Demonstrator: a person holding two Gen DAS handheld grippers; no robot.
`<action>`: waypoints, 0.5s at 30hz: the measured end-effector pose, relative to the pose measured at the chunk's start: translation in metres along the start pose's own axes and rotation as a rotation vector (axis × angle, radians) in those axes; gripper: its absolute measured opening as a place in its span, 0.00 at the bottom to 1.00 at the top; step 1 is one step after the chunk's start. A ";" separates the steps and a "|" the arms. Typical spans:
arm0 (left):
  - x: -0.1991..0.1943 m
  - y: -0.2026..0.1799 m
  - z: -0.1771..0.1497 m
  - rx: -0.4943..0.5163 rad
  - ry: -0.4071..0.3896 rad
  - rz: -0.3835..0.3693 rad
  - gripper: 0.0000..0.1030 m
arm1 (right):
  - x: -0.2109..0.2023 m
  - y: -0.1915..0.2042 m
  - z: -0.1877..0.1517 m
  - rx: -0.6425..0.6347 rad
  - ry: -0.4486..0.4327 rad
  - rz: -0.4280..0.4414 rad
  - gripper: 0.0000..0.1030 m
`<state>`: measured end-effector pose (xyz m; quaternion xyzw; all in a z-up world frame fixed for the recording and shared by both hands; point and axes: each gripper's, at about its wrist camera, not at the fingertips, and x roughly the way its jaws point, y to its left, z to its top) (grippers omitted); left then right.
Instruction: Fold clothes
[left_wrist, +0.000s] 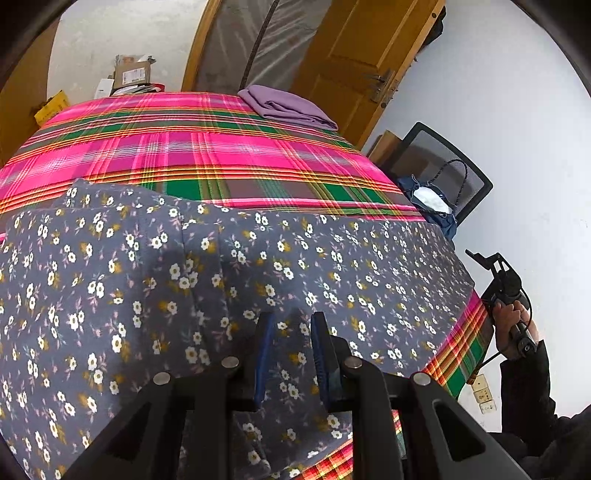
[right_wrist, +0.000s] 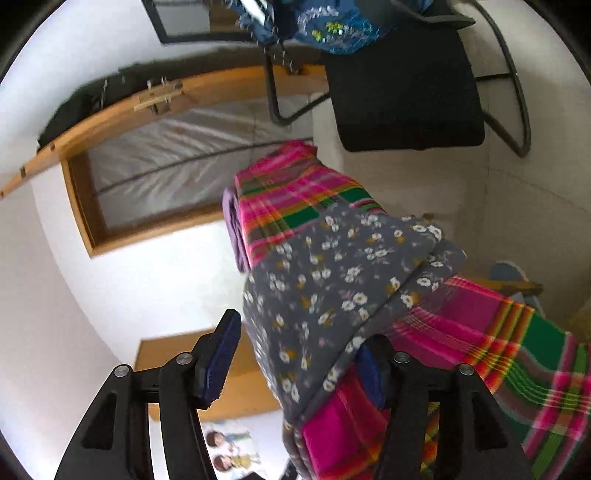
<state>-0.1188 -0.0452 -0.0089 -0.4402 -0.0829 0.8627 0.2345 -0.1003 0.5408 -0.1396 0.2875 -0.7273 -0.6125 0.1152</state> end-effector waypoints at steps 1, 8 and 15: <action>0.000 -0.001 0.000 0.002 0.001 0.000 0.20 | -0.003 -0.001 0.000 0.005 -0.016 0.010 0.60; 0.000 -0.007 0.003 0.018 -0.002 -0.006 0.20 | -0.001 0.011 0.001 -0.025 -0.056 -0.051 0.57; -0.003 -0.009 0.003 0.014 -0.019 -0.020 0.20 | 0.016 0.019 0.009 -0.036 -0.045 -0.140 0.53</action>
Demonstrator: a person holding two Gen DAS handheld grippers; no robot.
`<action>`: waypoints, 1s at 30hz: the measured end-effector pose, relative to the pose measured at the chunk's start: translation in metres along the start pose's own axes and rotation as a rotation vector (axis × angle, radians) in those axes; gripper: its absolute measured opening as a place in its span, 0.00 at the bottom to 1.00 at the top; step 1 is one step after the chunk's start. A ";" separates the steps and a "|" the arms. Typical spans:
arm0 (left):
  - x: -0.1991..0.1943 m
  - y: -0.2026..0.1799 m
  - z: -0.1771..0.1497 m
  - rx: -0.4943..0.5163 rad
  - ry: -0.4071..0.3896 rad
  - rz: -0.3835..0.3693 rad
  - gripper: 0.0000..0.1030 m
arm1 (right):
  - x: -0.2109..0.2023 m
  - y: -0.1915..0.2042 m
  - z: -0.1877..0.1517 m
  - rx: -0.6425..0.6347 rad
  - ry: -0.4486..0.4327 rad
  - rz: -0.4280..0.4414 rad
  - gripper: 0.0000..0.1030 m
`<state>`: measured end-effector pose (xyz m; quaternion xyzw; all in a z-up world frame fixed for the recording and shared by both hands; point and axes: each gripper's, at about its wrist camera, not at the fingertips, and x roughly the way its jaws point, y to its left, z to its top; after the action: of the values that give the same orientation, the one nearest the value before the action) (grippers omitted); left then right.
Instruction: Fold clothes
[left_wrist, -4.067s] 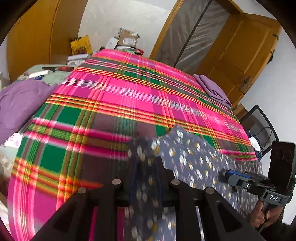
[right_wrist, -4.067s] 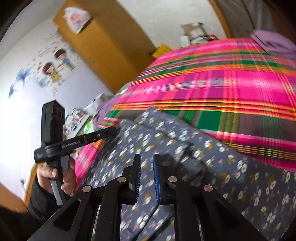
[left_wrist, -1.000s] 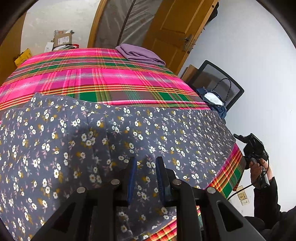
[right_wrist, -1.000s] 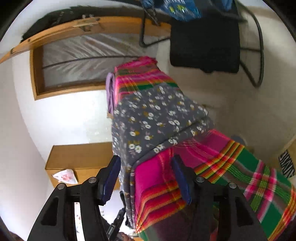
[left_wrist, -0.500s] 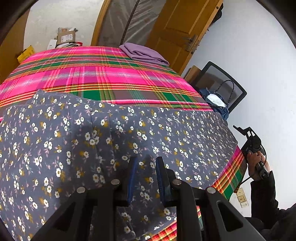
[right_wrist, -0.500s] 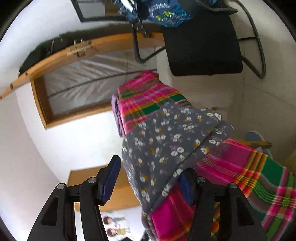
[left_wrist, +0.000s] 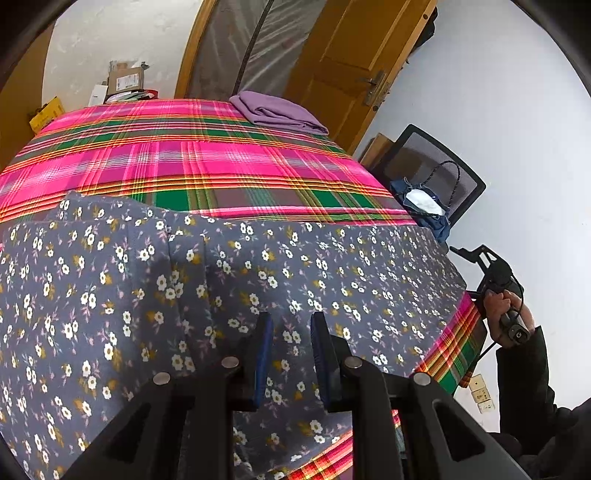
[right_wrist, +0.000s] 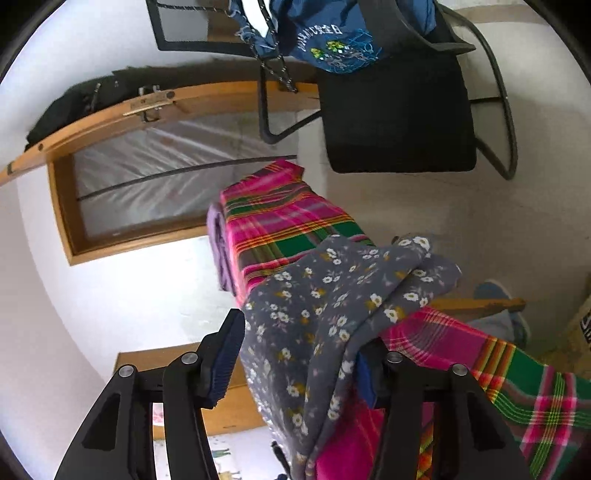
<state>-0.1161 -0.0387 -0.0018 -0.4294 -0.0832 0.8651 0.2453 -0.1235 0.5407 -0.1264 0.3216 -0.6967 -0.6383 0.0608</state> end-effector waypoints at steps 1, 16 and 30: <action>0.000 0.000 -0.001 -0.001 -0.001 -0.001 0.20 | 0.002 0.000 0.001 -0.002 -0.003 -0.012 0.43; -0.006 0.008 -0.004 -0.005 -0.022 -0.040 0.20 | -0.034 0.050 -0.024 -0.268 -0.161 0.039 0.06; -0.010 0.007 -0.008 -0.014 -0.051 -0.083 0.20 | -0.024 0.161 -0.115 -0.743 -0.074 0.135 0.06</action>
<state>-0.1072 -0.0505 -0.0019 -0.4052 -0.1131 0.8642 0.2761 -0.1071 0.4520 0.0511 0.2079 -0.4391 -0.8532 0.1898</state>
